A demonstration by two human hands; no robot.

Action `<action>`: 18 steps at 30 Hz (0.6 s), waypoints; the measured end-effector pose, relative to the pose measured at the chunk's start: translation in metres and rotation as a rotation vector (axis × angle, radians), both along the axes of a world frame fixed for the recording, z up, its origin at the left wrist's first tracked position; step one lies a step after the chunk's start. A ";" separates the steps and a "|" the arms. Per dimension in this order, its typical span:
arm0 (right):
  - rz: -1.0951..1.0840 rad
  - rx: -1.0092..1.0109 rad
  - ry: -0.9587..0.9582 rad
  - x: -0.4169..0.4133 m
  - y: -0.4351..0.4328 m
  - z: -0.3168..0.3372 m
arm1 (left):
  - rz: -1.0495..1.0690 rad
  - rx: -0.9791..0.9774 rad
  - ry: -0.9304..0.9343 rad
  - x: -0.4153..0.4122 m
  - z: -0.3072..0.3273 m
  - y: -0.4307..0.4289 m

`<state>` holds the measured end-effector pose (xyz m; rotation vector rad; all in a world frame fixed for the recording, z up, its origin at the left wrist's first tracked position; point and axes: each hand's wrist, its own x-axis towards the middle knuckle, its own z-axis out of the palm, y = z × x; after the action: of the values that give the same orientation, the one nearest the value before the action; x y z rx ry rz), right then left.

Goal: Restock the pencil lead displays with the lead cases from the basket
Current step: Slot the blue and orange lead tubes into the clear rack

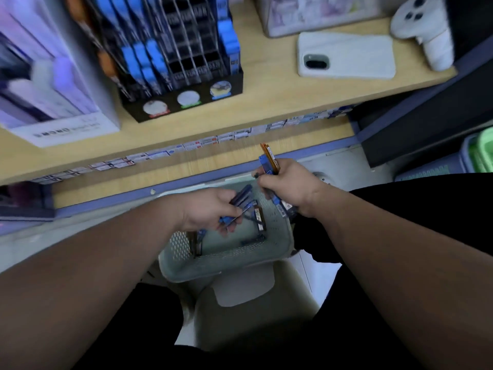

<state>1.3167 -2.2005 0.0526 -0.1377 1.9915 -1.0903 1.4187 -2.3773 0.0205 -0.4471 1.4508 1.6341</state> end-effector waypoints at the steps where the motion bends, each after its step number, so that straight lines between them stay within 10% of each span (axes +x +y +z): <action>1: -0.004 -0.022 0.010 0.000 -0.004 0.010 | 0.056 0.039 0.011 0.001 0.016 -0.001; 18: -0.077 -0.474 -0.210 0.007 -0.045 0.175 | 0.822 0.227 0.323 0.019 0.200 -0.008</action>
<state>1.3232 -2.2454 0.2272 -0.1873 1.5366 -1.5468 1.4379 -2.3850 0.2208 -0.7334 1.3592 2.5914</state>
